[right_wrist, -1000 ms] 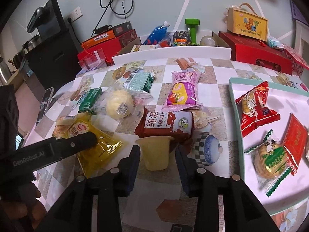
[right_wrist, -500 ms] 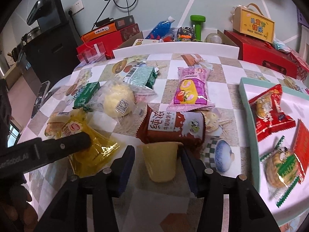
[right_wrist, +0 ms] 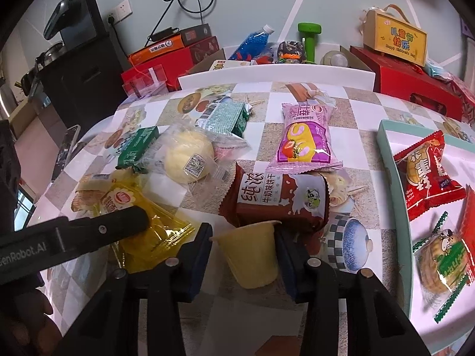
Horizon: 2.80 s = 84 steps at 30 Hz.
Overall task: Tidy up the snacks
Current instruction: 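Close the right tool on the yellow pudding cup while the left tool holds the bun bag, then carry the bun bag and pudding cup over the white tray, then open the left tool over the tray while the right tool releases the pudding cup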
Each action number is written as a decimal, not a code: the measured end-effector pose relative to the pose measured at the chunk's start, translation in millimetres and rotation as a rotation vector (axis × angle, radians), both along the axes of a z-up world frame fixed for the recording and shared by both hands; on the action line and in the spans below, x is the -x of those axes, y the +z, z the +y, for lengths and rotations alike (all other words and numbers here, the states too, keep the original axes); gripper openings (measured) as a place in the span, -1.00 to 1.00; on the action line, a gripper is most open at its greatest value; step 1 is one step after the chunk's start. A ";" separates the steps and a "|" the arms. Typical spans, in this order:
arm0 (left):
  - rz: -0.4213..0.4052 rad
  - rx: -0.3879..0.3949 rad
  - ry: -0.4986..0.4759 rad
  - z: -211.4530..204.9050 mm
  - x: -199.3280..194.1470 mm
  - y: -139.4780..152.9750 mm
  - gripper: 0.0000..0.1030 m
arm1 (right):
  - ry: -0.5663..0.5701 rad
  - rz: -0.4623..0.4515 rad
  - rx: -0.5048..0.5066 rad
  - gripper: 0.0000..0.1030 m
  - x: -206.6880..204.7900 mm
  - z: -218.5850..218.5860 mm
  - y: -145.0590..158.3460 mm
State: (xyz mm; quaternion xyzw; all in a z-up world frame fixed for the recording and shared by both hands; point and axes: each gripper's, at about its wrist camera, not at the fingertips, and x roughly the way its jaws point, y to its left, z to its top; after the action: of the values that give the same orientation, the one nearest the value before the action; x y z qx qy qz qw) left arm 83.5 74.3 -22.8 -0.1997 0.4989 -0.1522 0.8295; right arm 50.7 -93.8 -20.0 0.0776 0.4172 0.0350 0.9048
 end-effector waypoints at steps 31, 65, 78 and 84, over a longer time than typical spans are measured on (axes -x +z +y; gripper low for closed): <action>-0.159 0.029 -0.175 -69.3 11.3 49.9 0.17 | -0.290 -0.198 -0.020 -0.12 49.3 -101.0 66.7; -0.243 -0.016 -0.648 -304.4 8.4 88.3 0.18 | -0.669 -0.178 0.014 -0.12 92.7 -277.2 70.7; -0.184 -0.124 -0.729 -352.5 6.9 62.4 0.18 | -0.677 -0.028 -0.026 -0.12 70.9 -326.9 45.5; -0.202 -0.124 -0.729 -350.0 7.8 74.1 0.20 | -0.661 0.008 -0.027 -0.12 64.6 -325.3 41.9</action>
State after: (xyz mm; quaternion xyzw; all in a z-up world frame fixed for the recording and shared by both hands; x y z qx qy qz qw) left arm 75.7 -275.7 51.3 0.0574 0.4611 -0.4257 0.7764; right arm -13.8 -419.1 21.9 0.2209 0.3725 -0.2551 0.8645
